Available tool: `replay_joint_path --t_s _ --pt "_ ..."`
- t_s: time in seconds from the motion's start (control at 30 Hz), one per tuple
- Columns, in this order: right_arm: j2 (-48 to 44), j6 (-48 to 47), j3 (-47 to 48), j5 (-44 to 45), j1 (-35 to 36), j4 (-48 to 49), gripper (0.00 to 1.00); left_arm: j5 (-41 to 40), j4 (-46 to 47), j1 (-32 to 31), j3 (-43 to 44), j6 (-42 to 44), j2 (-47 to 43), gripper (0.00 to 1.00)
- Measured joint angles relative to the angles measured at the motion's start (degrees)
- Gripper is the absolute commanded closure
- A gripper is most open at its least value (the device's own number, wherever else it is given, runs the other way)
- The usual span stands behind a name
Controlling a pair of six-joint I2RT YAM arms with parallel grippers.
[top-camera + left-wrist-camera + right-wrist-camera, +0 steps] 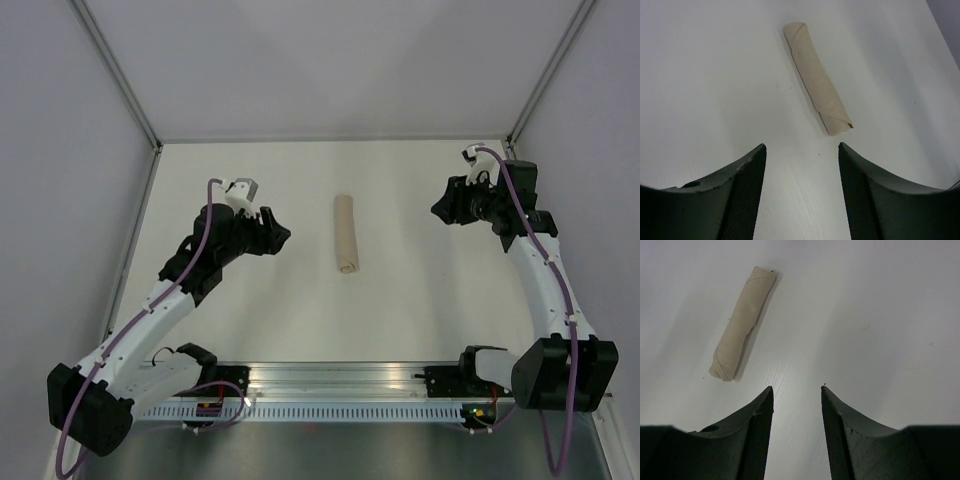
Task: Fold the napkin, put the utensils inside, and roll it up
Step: Roll the napkin with the utensil
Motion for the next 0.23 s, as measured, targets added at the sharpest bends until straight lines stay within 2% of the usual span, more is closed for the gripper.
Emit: replay_joint_path --t_s 0.17,0.2,0.23 --pt "-0.7 -0.9 -0.9 2.3 0.0 0.2 0.51 0.2 -0.2 0.0 -1.1 0.7 -2.5 0.35" --pt "-0.7 -1.2 -1.0 2.8 0.0 0.3 0.49 0.3 -0.3 0.0 -1.1 0.8 -2.6 0.35" --pt "-0.8 -1.3 -1.1 3.1 0.0 0.4 0.41 0.3 -0.3 0.0 -1.1 0.9 -2.7 0.35"
